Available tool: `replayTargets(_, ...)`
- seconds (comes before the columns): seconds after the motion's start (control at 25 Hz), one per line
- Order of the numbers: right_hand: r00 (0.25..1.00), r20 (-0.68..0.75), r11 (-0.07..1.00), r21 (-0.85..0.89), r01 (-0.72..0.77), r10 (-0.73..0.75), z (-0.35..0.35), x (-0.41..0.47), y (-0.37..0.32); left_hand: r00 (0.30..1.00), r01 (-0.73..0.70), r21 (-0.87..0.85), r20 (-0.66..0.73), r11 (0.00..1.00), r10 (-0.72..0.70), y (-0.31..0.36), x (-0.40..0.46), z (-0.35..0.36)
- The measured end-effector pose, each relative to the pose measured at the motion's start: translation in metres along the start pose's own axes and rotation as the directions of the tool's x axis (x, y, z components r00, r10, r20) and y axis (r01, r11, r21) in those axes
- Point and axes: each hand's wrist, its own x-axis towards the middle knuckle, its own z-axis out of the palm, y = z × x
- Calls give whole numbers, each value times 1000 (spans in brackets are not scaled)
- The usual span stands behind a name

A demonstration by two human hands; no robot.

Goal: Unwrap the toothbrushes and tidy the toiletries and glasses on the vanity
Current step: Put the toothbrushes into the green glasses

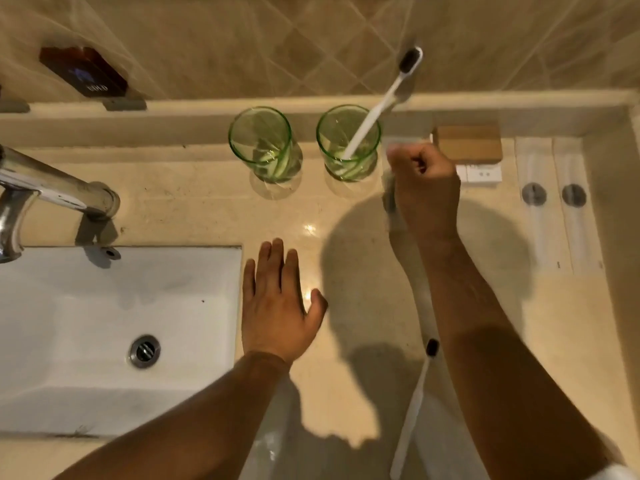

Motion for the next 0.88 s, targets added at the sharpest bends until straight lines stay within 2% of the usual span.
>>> replayTargets(0.16,991,110,987,-154,-53,70,-42,-79,42,999,1,-34,-37,999,-2,3,-1,1)
replayTargets(0.36,981,50,913,-377,-155,187,-104,-154,88,997,-8,-49,-83,999,4,1,-1,2)
replayTargets(0.56,980,-34,884,-426,-193,197,-144,-198,85,992,-18,-69,-123,997,9,4,-3,3)
replayTargets(0.68,950,-76,808,-507,-300,304,-156,-219,85,991,-25,-79,-132,997,14,4,-3,3)
replayTargets(0.76,924,-18,734,-602,-314,381,-159,-236,88,992,-23,-85,-129,996,12,4,-3,2)
replayTargets(0.88,863,148,656,-714,-244,483,-152,-253,94,992,-23,-89,-122,996,12,5,-4,2)
